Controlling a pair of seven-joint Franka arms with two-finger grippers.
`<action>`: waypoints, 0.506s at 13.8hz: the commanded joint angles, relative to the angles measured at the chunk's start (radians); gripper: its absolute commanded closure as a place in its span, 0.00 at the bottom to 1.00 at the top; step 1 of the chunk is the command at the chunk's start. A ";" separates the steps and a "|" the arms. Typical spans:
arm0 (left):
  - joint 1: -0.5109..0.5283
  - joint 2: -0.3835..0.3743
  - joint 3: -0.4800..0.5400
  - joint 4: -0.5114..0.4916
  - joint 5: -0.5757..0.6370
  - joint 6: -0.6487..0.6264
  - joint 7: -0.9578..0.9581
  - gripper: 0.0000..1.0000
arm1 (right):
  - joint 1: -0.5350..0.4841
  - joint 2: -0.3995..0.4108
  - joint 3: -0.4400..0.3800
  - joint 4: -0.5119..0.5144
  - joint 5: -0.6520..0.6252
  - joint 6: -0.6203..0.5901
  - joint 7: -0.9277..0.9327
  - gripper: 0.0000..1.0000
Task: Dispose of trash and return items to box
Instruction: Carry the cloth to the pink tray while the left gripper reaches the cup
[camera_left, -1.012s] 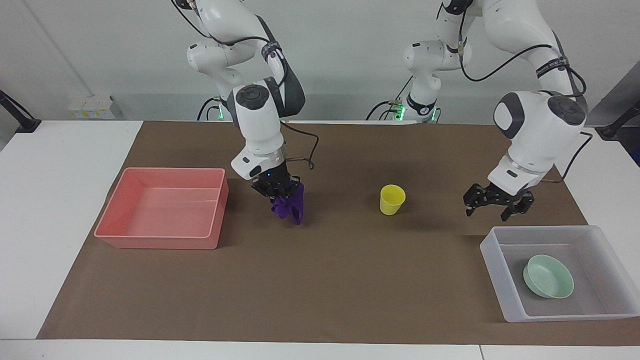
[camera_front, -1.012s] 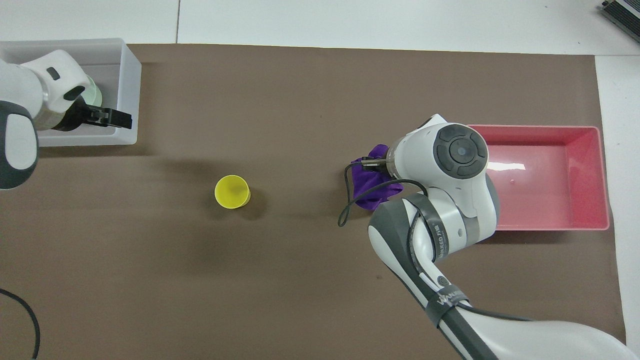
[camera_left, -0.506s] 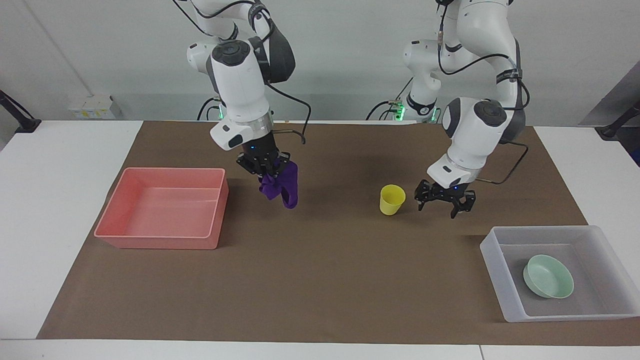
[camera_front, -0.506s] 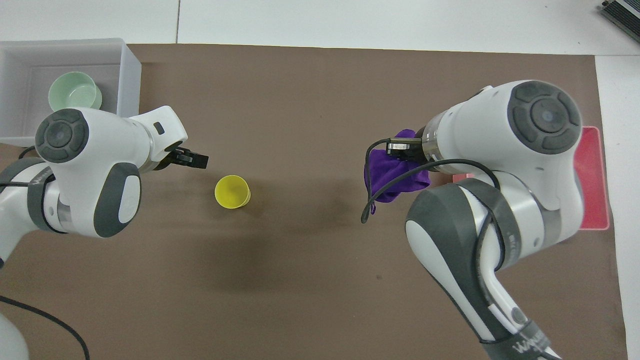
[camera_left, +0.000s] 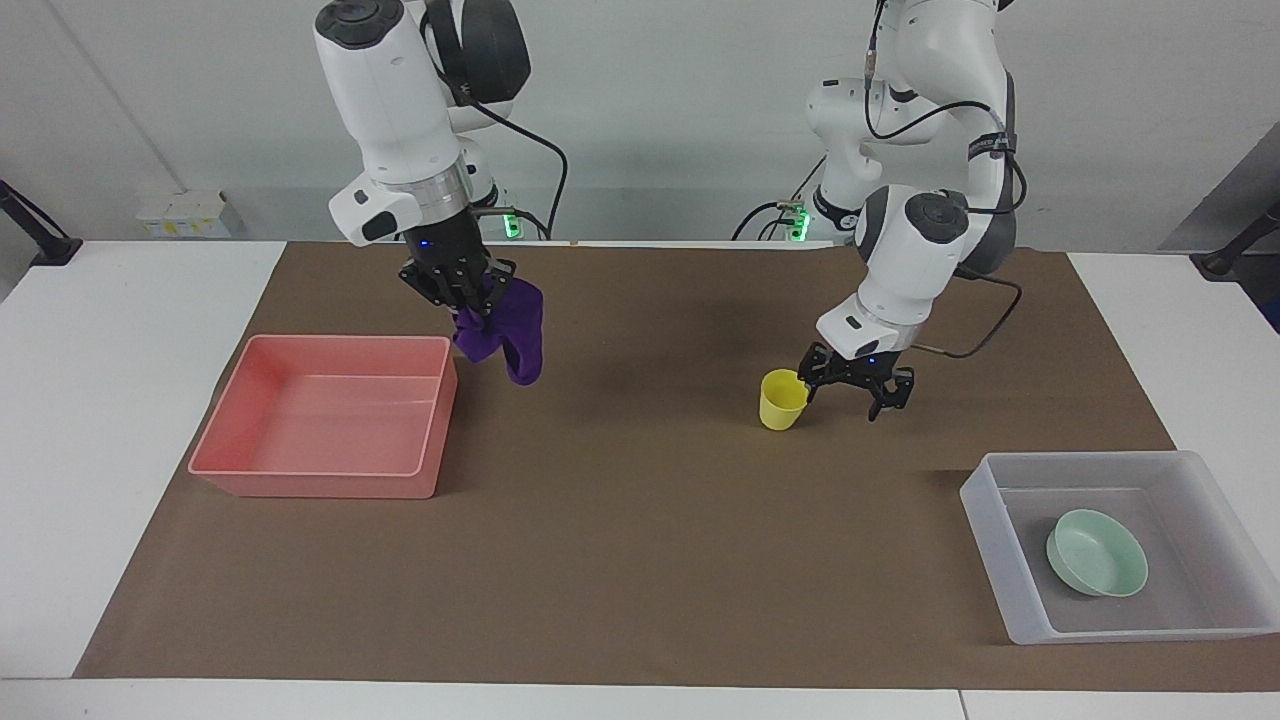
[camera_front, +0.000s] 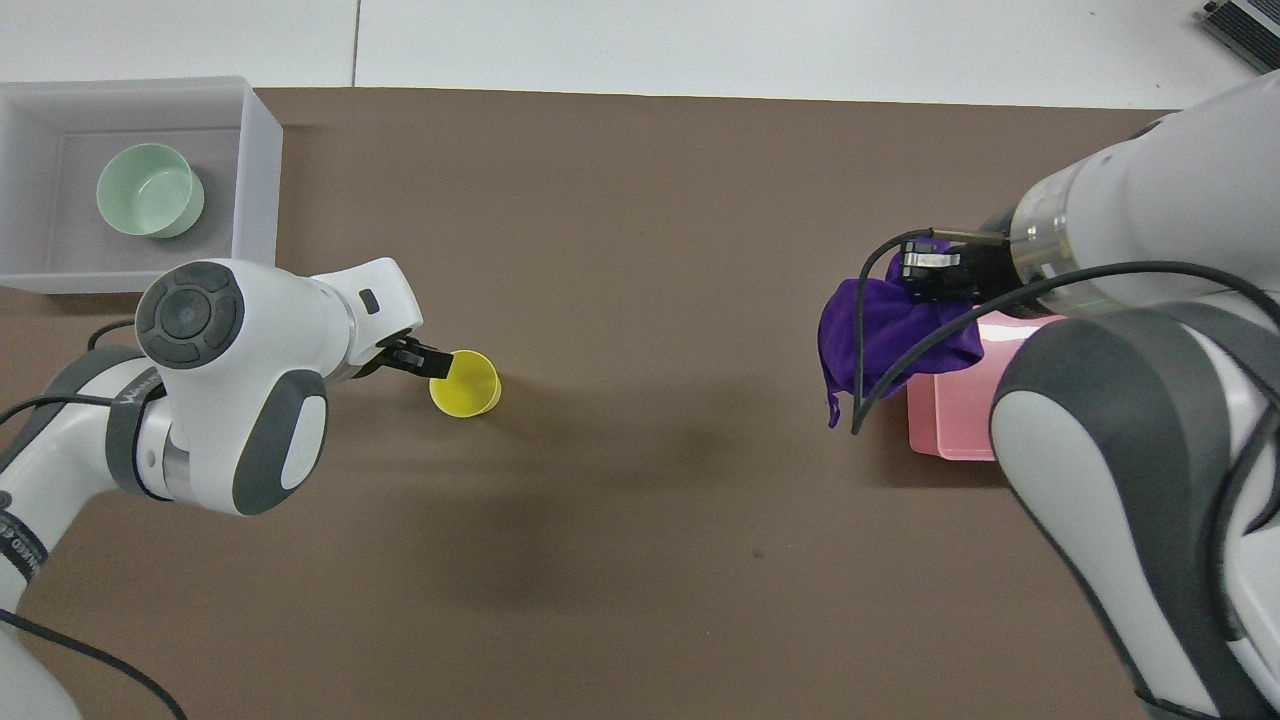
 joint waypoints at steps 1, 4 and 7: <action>-0.033 -0.048 0.015 -0.082 -0.002 0.055 -0.021 0.00 | -0.069 -0.025 0.006 0.011 0.001 -0.024 -0.068 1.00; -0.053 -0.045 0.015 -0.144 -0.002 0.179 -0.064 0.00 | -0.164 -0.028 0.006 0.008 -0.005 -0.004 -0.200 1.00; -0.086 0.004 0.015 -0.151 -0.004 0.253 -0.195 0.26 | -0.272 -0.034 0.006 -0.035 -0.005 0.042 -0.367 1.00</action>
